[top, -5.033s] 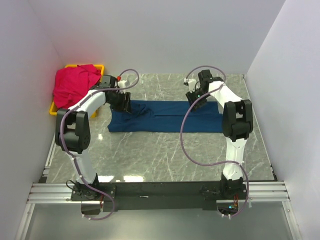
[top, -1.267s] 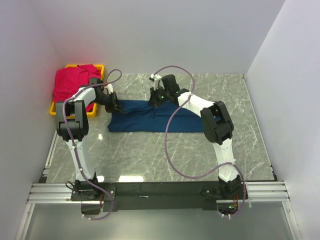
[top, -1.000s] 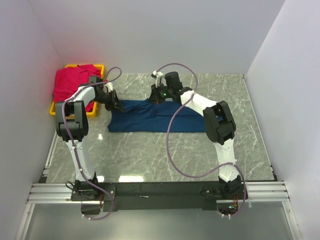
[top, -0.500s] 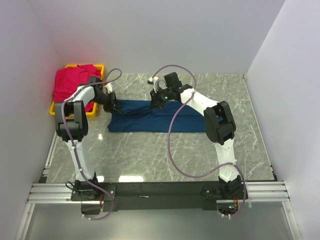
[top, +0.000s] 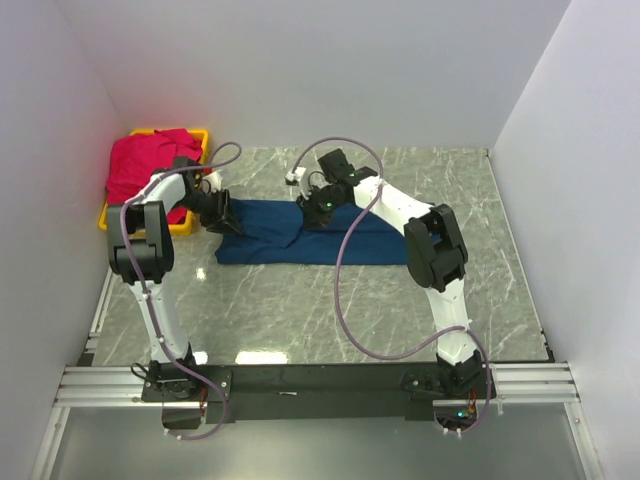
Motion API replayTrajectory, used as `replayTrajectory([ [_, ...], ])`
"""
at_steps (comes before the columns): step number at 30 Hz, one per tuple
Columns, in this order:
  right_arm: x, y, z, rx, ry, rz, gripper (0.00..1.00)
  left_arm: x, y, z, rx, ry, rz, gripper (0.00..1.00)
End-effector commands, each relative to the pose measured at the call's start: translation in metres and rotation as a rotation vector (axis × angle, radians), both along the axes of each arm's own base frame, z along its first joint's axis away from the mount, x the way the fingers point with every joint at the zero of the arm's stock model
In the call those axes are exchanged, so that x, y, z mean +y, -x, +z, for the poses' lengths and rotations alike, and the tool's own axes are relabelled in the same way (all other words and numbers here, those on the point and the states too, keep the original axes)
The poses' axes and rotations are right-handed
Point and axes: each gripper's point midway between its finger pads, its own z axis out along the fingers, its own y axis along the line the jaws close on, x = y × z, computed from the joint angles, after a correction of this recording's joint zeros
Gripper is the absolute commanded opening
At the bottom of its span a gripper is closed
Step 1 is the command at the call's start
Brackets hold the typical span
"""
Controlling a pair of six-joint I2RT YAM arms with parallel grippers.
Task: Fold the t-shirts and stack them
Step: Fold the tshirt
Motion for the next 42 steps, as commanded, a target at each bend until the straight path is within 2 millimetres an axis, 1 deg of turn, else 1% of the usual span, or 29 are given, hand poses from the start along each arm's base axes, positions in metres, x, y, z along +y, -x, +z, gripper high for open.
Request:
replayTrajectory([
  [1,-0.005,-0.006,0.024,-0.005,0.015,-0.048,0.19,0.004,0.0,0.034,-0.124,-0.032,-0.034,0.44],
  [4,-0.032,-0.014,0.03,0.029,0.057,-0.136,0.19,0.007,-0.001,0.045,-0.183,-0.049,0.0,0.49],
  [5,-0.052,-0.024,0.03,0.036,0.073,-0.187,0.19,0.004,0.001,0.048,-0.173,-0.036,0.034,0.49],
  [8,-0.098,-0.032,0.032,0.073,0.129,-0.275,0.2,-0.002,0.0,0.052,-0.243,-0.098,0.031,0.48],
  [9,-0.125,-0.035,0.031,0.102,0.165,-0.326,0.2,-0.009,0.001,0.052,-0.253,-0.111,0.014,0.47],
  [11,-0.159,-0.039,0.027,0.103,0.23,-0.385,0.2,-0.025,0.002,0.048,-0.256,-0.143,-0.005,0.47],
  [12,-0.183,-0.038,0.019,0.13,0.261,-0.43,0.2,-0.037,0.0,0.046,-0.266,-0.154,-0.02,0.46],
  [14,-0.209,-0.036,0.008,0.15,0.323,-0.479,0.2,-0.049,-0.001,0.036,-0.242,-0.167,-0.03,0.4],
  [15,-0.224,-0.036,0.004,0.163,0.346,-0.507,0.19,-0.062,-0.002,0.033,-0.247,-0.172,-0.046,0.38],
  [17,-0.237,-0.034,-0.007,0.183,0.392,-0.53,0.19,-0.067,-0.008,0.022,-0.235,-0.212,-0.025,0.3],
  [19,-0.248,-0.032,-0.017,0.191,0.443,-0.544,0.18,-0.077,-0.014,0.014,-0.228,-0.235,-0.03,0.26],
  [20,-0.251,-0.029,-0.023,0.201,0.463,-0.544,0.18,-0.075,-0.017,0.008,-0.217,-0.264,-0.019,0.22],
  [25,-0.268,-0.004,-0.05,0.263,0.584,-0.517,0.17,-0.064,-0.029,-0.017,-0.153,-0.373,-0.018,0.15],
  [26,-0.269,0.01,-0.059,0.297,0.61,-0.496,0.17,-0.06,-0.03,-0.021,-0.148,-0.398,-0.026,0.15],
  [28,-0.269,0.028,-0.064,0.333,0.629,-0.458,0.17,-0.052,-0.04,-0.026,-0.16,-0.443,-0.023,0.15],
  [29,-0.265,0.049,-0.072,0.375,0.649,-0.417,0.17,-0.049,-0.042,-0.029,-0.162,-0.459,-0.032,0.15],
  [30,-0.261,0.059,-0.069,0.373,0.65,-0.386,0.17,-0.046,-0.054,-0.024,-0.184,-0.461,-0.024,0.15],
  [31,-0.257,0.069,-0.071,0.38,0.657,-0.361,0.17,-0.044,-0.058,-0.033,-0.174,-0.466,-0.031,0.15],
  [32,-0.255,0.091,-0.078,0.417,0.672,-0.324,0.17,-0.042,-0.062,-0.035,-0.17,-0.473,-0.043,0.15],
  [33,-0.242,0.105,-0.077,0.418,0.676,-0.271,0.17,-0.041,-0.08,-0.024,-0.21,-0.467,-0.03,0.15],
  [34,-0.233,0.114,-0.071,0.407,0.667,-0.24,0.17,-0.043,-0.084,-0.037,-0.185,-0.453,-0.048,0.16],
  [35,-0.222,0.133,-0.071,0.448,0.637,-0.198,0.17,-0.043,-0.093,-0.036,-0.201,-0.451,-0.064,0.17],
  [36,-0.201,0.155,-0.066,0.46,0.633,-0.105,0.17,-0.047,-0.115,-0.016,-0.263,-0.446,-0.054,0.18],
  [37,-0.185,0.169,-0.057,0.459,0.597,-0.056,0.18,-0.05,-0.125,-0.02,-0.279,-0.438,-0.063,0.19],
  [38,-0.163,0.189,-0.051,0.489,0.539,0.015,0.18,-0.058,-0.135,-0.009,-0.321,-0.402,-0.077,0.24],
  [39,-0.147,0.205,-0.042,0.512,0.501,0.071,0.18,-0.066,-0.157,0.023,-0.418,-0.375,-0.068,0.27],
  [40,-0.122,0.22,-0.028,0.492,0.455,0.158,0.18,-0.073,-0.166,0.036,-0.46,-0.356,-0.078,0.34],
  [41,-0.109,0.228,-0.018,0.509,0.404,0.192,0.18,-0.075,-0.174,0.055,-0.508,-0.348,-0.064,0.38],
  [42,-0.093,0.24,0.002,0.571,0.308,0.219,0.18,-0.076,-0.181,0.076,-0.558,-0.339,-0.045,0.41],
])
